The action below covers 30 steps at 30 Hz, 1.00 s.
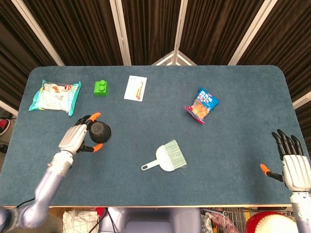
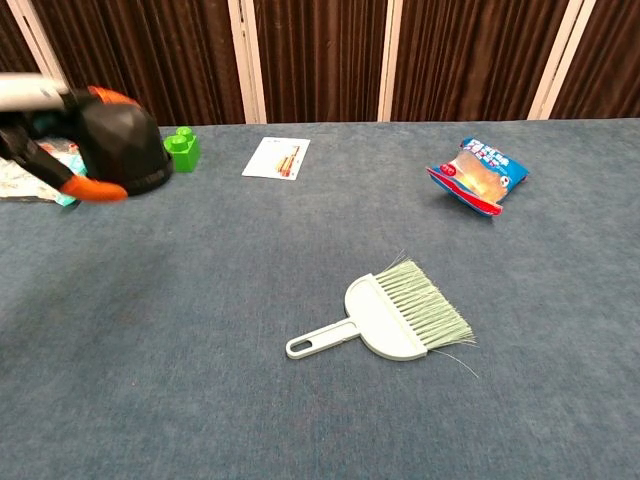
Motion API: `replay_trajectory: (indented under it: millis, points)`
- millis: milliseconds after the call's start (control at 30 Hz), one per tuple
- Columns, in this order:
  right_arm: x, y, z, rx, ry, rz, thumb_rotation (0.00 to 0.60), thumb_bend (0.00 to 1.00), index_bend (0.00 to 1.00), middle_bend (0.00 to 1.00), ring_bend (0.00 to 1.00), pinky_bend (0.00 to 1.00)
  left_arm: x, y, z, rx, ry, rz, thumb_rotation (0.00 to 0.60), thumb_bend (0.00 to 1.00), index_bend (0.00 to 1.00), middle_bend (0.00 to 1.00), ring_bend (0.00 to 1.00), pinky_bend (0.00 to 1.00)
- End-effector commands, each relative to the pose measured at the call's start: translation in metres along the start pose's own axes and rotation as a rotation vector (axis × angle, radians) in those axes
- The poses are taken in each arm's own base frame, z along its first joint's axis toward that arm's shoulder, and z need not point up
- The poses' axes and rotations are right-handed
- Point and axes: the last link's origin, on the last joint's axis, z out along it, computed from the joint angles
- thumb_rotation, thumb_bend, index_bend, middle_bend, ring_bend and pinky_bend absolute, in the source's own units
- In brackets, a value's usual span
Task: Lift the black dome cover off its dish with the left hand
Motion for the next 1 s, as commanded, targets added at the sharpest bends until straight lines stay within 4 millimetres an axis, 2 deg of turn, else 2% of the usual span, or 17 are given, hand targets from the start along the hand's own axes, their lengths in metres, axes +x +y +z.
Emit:
replay_trajectory:
  millis: [33, 67, 167, 267, 333, 433, 467, 500, 567, 667, 833, 1000]
  points:
    - [0.0, 0.0, 0.001, -0.002, 0.0, -0.001, 0.6, 0.21, 0.0, 0.01, 0.11, 0.01, -0.002, 0.033, 0.006, -0.087, -0.002, -0.032, 0.6, 0.61, 0.08, 0.34, 0.0, 0.0]
    - [-0.001, 0.001, 0.002, -0.002, -0.002, -0.001, 0.6, 0.21, 0.0, 0.01, 0.11, 0.01, 0.014, 0.053, -0.002, -0.145, 0.04, -0.047, 0.6, 0.6, 0.08, 0.34, 0.0, 0.0]
    - [0.0, 0.001, 0.001, -0.002, 0.002, 0.002, 0.6, 0.21, 0.0, 0.01, 0.11, 0.01, 0.047, 0.09, -0.03, -0.261, 0.118, -0.088, 0.6, 0.6, 0.08, 0.36, 0.0, 0.0]
    - [0.003, 0.0, -0.001, 0.003, 0.01, 0.007, 0.6, 0.21, 0.0, 0.01, 0.11, 0.01, 0.072, 0.109, -0.062, -0.342, 0.165, -0.12, 0.6, 0.6, 0.08, 0.36, 0.0, 0.0]
    - [0.003, -0.002, -0.004, 0.008, 0.012, 0.012, 0.6, 0.21, 0.0, 0.01, 0.11, 0.01, 0.073, 0.098, -0.068, -0.332, 0.162, -0.116, 0.6, 0.6, 0.08, 0.36, 0.0, 0.0]
    - [0.004, -0.003, -0.005, 0.012, 0.016, 0.013, 0.6, 0.21, 0.0, 0.01, 0.11, 0.01, 0.053, 0.065, -0.066, -0.218, 0.089, -0.06, 0.6, 0.6, 0.08, 0.34, 0.0, 0.0]
    - [0.005, -0.003, -0.005, 0.014, 0.013, 0.014, 0.6, 0.21, 0.0, 0.01, 0.11, 0.01, 0.044, 0.056, -0.061, -0.188, 0.061, -0.051, 0.6, 0.6, 0.08, 0.34, 0.0, 0.0]
    - [0.005, -0.004, -0.005, 0.016, 0.009, 0.015, 0.6, 0.21, 0.0, 0.01, 0.11, 0.01, 0.026, 0.037, -0.05, -0.126, -0.002, -0.051, 0.6, 0.6, 0.08, 0.34, 0.0, 0.0]
    - [0.005, -0.004, -0.005, 0.017, 0.006, 0.014, 0.6, 0.21, 0.0, 0.01, 0.11, 0.01, 0.003, 0.014, -0.034, -0.053, -0.074, -0.058, 0.6, 0.6, 0.09, 0.34, 0.0, 0.0]
    - [0.002, -0.004, 0.001, 0.013, -0.006, 0.008, 0.6, 0.21, 0.0, 0.01, 0.11, 0.01, -0.025, -0.011, -0.007, 0.018, -0.124, -0.07, 0.6, 0.6, 0.09, 0.34, 0.0, 0.0]
    - [-0.003, -0.003, 0.002, 0.007, -0.015, 0.002, 0.6, 0.21, 0.0, 0.01, 0.11, 0.01, -0.037, -0.017, 0.013, 0.021, -0.097, -0.061, 0.6, 0.6, 0.09, 0.33, 0.0, 0.0]
    - [-0.004, -0.003, 0.002, 0.008, -0.018, 0.002, 0.6, 0.21, 0.0, 0.01, 0.11, 0.01, -0.039, -0.014, 0.02, 0.002, -0.038, 0.005, 0.6, 0.6, 0.09, 0.33, 0.0, 0.0]
